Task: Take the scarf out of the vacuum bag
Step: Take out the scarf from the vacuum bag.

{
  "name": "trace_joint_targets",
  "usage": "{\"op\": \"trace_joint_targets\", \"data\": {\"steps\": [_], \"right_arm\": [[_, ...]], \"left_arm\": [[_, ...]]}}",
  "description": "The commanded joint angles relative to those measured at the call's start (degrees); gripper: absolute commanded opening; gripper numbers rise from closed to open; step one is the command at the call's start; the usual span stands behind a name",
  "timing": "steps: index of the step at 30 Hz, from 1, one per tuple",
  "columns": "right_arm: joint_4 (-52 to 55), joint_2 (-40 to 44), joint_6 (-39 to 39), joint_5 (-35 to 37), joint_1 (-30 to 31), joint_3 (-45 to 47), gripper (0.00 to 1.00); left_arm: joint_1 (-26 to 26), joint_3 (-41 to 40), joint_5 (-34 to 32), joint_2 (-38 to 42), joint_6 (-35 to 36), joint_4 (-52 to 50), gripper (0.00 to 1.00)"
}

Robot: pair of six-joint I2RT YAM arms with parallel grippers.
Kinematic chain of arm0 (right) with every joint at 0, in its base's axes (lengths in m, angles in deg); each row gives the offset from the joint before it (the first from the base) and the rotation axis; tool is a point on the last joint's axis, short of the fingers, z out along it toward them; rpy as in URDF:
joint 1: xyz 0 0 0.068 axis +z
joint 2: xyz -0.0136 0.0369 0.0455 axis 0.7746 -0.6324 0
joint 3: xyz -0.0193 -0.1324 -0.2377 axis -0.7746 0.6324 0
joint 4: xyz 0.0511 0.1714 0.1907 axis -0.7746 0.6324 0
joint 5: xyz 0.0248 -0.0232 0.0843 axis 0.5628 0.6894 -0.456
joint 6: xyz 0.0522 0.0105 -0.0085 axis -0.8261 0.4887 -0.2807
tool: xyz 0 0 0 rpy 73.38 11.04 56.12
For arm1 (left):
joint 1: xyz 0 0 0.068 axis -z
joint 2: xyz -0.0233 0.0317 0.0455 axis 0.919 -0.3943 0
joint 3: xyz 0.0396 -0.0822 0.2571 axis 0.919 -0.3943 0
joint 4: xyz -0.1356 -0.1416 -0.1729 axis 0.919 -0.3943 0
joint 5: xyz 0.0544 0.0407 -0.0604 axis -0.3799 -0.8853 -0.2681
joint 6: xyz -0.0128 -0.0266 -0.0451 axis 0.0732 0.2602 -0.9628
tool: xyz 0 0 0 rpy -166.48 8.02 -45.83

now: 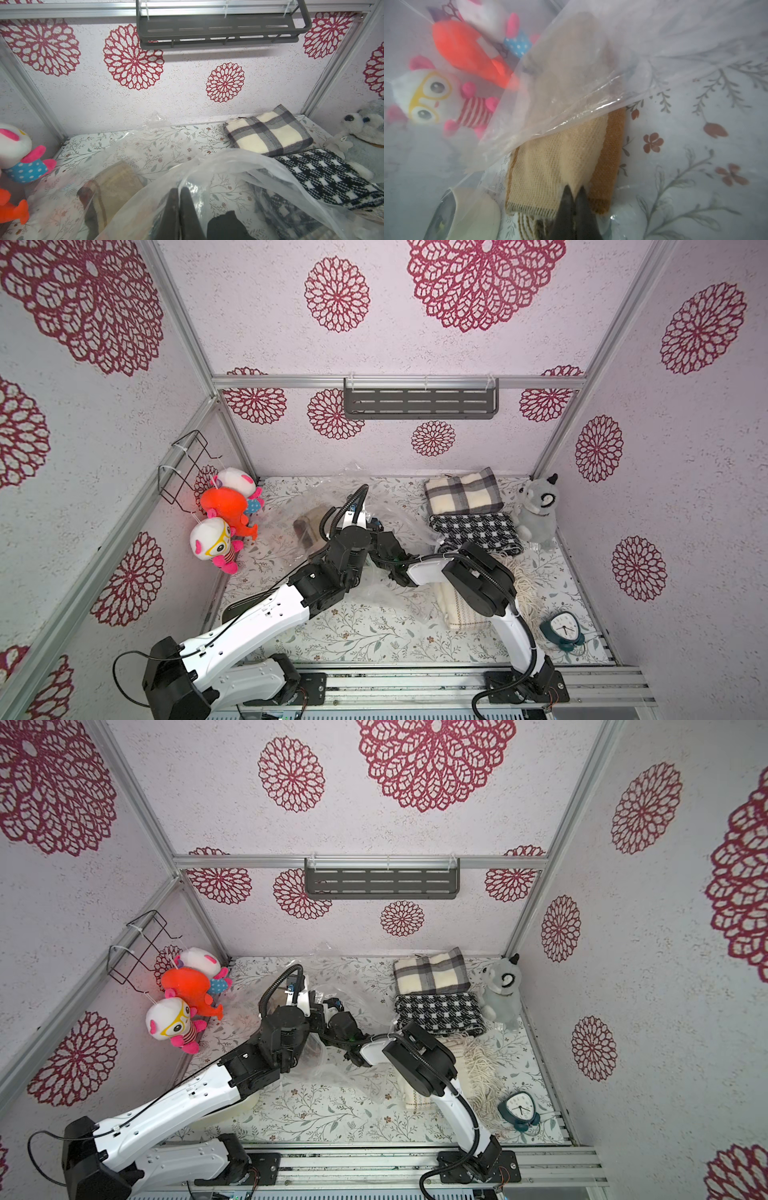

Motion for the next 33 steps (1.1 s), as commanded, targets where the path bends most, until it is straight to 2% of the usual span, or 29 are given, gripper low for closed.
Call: {"op": "trace_joint_targets", "data": {"steps": [1, 11, 14, 18, 19, 21, 23, 24, 28, 31, 33], "right_arm": [[-0.3, 3.9, 1.9, 1.0, 0.4, 0.7, 0.0], [-0.9, 11.1, 3.5, 3.3, 0.5, 9.7, 0.0], [0.9, 12.0, 4.5, 6.1, 0.4, 11.8, 0.0], [-2.5, 11.2, 3.7, 4.9, 0.0, 13.3, 0.0], [-2.6, 11.1, 4.1, 5.1, 0.1, 13.1, 0.03], [-1.6, 11.0, 5.0, 4.7, 0.1, 11.9, 0.33], [-1.2, 11.1, 5.2, 4.8, 0.2, 11.5, 0.58], [-1.2, 11.0, 5.3, 4.7, 0.3, 11.2, 0.64], [-0.9, 8.6, 5.2, 2.8, 0.4, 8.4, 0.7], [-1.3, 5.2, 3.9, -0.1, 0.6, 5.5, 0.8], [-0.9, 3.5, 3.5, -0.5, 0.8, 4.0, 0.81]], "left_arm": [[-1.3, -0.4, 1.0, 0.4, 0.0, 0.6, 0.0], [-2.0, -0.3, 2.1, -0.2, 1.0, 1.1, 0.0], [-2.0, -0.5, 4.3, 0.0, 0.2, 0.9, 0.0], [-1.9, -0.6, 8.8, 0.9, -1.4, 0.7, 0.0], [-1.9, -0.7, 9.8, 1.3, -1.8, 0.6, 0.0], [-1.9, -0.9, 11.4, 2.1, -2.4, 0.6, 0.0], [-1.7, -1.2, 12.3, 2.4, -2.8, 0.6, 0.0], [-1.8, -1.4, 12.9, 2.4, -2.9, 0.6, 0.0], [-1.8, -1.3, 15.9, 1.9, -3.8, 1.3, 0.0], [-1.4, -0.8, 16.0, 1.2, -3.8, 1.1, 0.0], [-1.2, -0.8, 15.9, 1.1, -3.8, 1.1, 0.0]]}}
